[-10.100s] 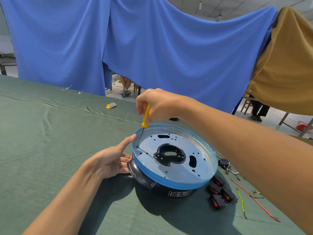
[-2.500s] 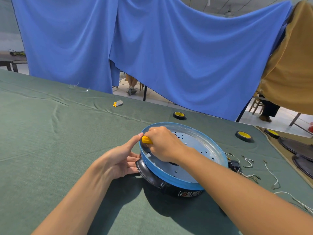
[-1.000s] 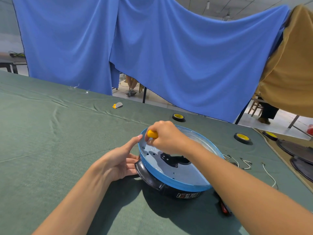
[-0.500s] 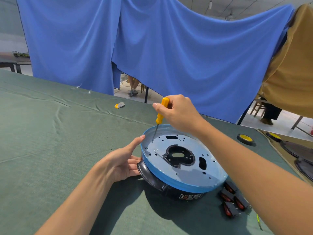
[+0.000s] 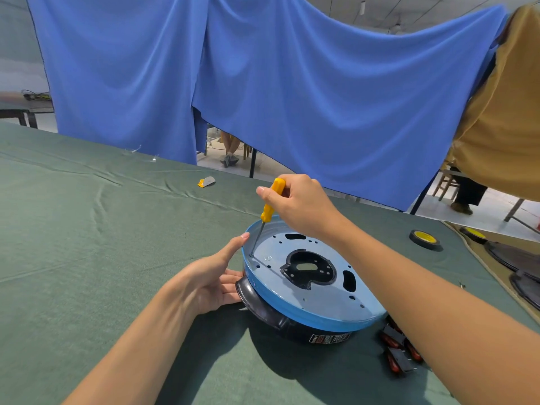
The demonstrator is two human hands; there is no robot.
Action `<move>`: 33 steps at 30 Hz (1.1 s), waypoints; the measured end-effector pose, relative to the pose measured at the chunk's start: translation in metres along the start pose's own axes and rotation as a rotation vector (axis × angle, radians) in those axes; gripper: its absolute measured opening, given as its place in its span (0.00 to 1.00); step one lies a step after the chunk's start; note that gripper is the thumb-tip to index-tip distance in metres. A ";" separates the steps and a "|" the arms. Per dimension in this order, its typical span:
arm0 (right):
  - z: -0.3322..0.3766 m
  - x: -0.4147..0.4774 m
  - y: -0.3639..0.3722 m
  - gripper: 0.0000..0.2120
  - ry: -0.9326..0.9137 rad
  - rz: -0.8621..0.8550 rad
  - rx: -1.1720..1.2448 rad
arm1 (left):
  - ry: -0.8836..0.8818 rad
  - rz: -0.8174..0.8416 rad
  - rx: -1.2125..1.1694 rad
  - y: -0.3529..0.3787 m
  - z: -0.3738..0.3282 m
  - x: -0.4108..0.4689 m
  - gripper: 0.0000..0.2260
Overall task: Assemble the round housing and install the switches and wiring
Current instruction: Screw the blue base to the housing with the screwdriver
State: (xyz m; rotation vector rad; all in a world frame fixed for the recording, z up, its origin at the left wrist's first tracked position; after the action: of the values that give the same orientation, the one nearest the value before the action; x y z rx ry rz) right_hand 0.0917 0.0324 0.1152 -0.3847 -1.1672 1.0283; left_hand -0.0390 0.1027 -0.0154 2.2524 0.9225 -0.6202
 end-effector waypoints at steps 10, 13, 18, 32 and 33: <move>0.001 0.003 -0.001 0.15 0.001 0.118 -0.042 | 0.009 -0.013 0.000 -0.001 0.000 0.000 0.39; 0.001 0.004 -0.003 0.10 -0.019 0.123 -0.086 | 0.009 -0.016 0.008 0.000 0.000 0.000 0.40; 0.003 0.010 -0.002 0.18 0.049 0.207 -0.331 | 0.023 -0.026 0.012 0.000 0.000 -0.001 0.41; 0.023 0.030 -0.006 0.11 0.057 0.462 -0.418 | 0.024 -0.027 0.070 -0.001 0.000 -0.002 0.39; 0.025 0.030 -0.005 0.09 0.034 0.475 -0.395 | 0.020 -0.019 0.092 -0.001 0.000 -0.002 0.39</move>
State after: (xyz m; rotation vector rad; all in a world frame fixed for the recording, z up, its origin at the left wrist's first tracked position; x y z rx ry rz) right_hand 0.0727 0.0484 0.1462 -1.0247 -1.2794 1.1866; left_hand -0.0415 0.1027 -0.0142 2.3370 0.9443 -0.6620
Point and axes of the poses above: each hand's wrist, its own x-axis towards the middle knuckle, its own y-axis out of the palm, z = x × y, the point moved 2 cm from there along x, towards the middle knuckle, and after that the axes turned 11 degrees about -y, right-handed, at the moved point
